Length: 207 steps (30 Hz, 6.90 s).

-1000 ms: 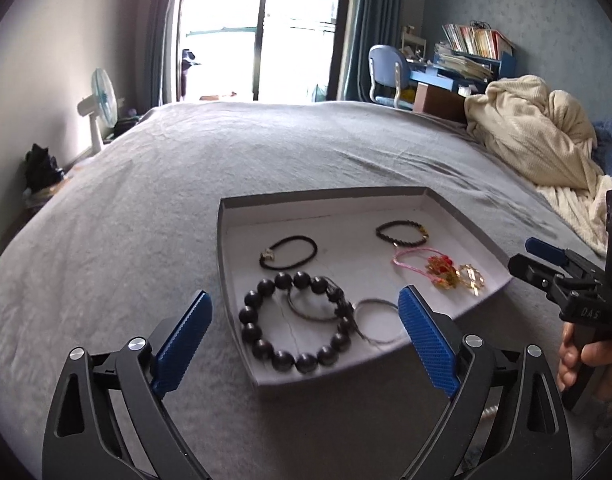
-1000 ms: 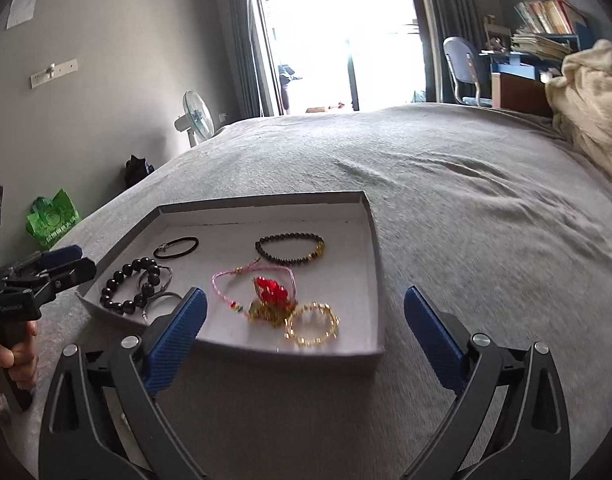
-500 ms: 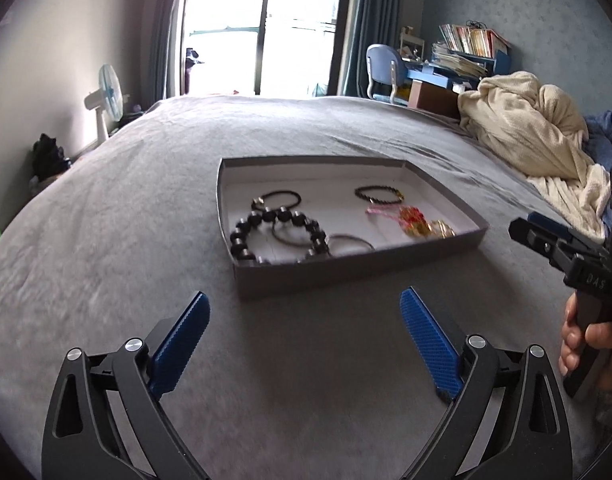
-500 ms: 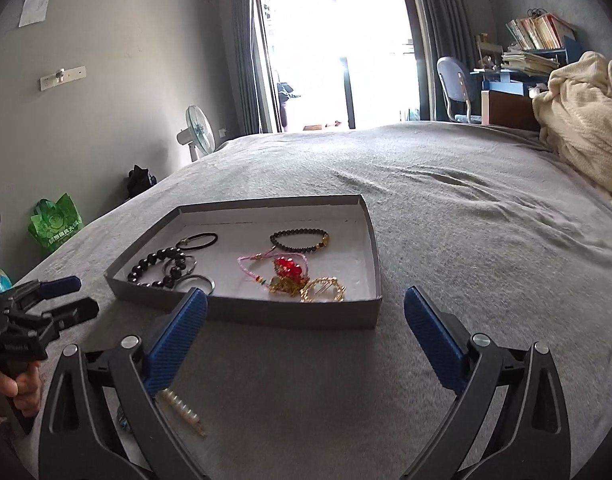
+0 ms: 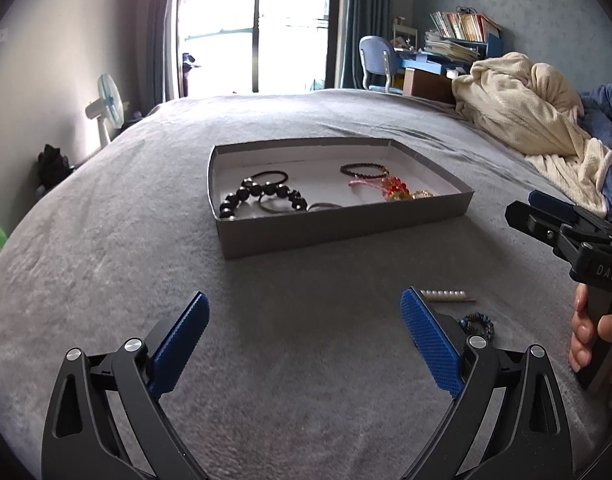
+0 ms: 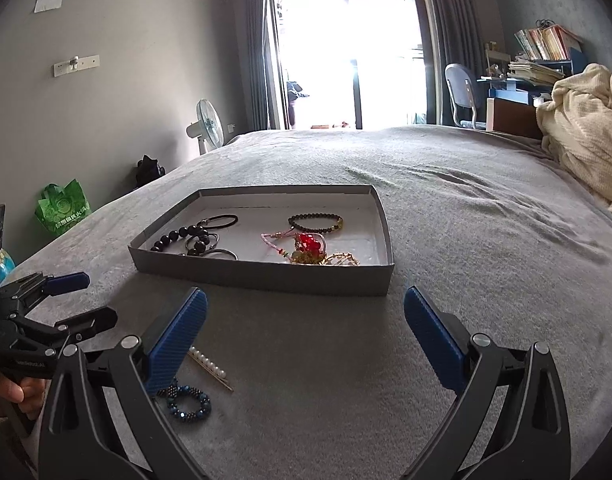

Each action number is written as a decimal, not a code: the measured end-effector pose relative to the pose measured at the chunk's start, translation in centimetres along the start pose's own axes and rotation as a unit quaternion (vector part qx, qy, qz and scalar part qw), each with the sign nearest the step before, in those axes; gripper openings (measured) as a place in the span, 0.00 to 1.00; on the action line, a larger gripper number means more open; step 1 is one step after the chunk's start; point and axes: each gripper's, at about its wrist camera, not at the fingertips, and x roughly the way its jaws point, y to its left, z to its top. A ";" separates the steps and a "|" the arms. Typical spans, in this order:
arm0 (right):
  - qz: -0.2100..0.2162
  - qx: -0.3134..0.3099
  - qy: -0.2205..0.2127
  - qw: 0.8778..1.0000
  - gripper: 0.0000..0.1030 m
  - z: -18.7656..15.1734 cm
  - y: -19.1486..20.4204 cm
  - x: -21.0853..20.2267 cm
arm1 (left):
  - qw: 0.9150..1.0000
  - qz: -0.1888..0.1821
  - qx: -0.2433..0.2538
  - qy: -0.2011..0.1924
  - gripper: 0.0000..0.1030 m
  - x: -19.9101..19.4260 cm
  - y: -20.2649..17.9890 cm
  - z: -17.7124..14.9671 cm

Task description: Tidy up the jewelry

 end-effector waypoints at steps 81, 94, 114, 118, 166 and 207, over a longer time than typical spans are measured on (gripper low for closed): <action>0.115 -0.009 0.117 0.986 0.08 -1.5 3.2 3.1 | 0.993 -0.098 0.009 0.058 0.07 0.3 1.9 1.6; 0.106 0.010 0.088 0.990 0.08 1.0 2.2 3.0 | 0.995 -0.100 -0.007 0.002 0.07 -1.3 2.4 7.5; 0.078 -0.003 0.116 0.990 0.08 7.6 1.9 11.4 | 0.996 -0.085 0.006 -0.005 0.07 5.4 2.3 14.1; 0.072 -0.005 0.139 0.988 0.08 7.4 2.1 13.7 | 0.997 -0.078 0.012 0.010 0.07 7.2 2.2 13.0; 0.009 0.001 0.014 1.000 0.93 3.1 1.1 6.5 | 0.997 0.044 -0.042 -0.043 0.95 2.8 3.7 6.1; -0.016 -0.020 -0.027 0.999 0.95 0.0 3.4 0.7 | 0.994 0.053 -0.037 -0.090 0.95 -0.7 2.2 2.6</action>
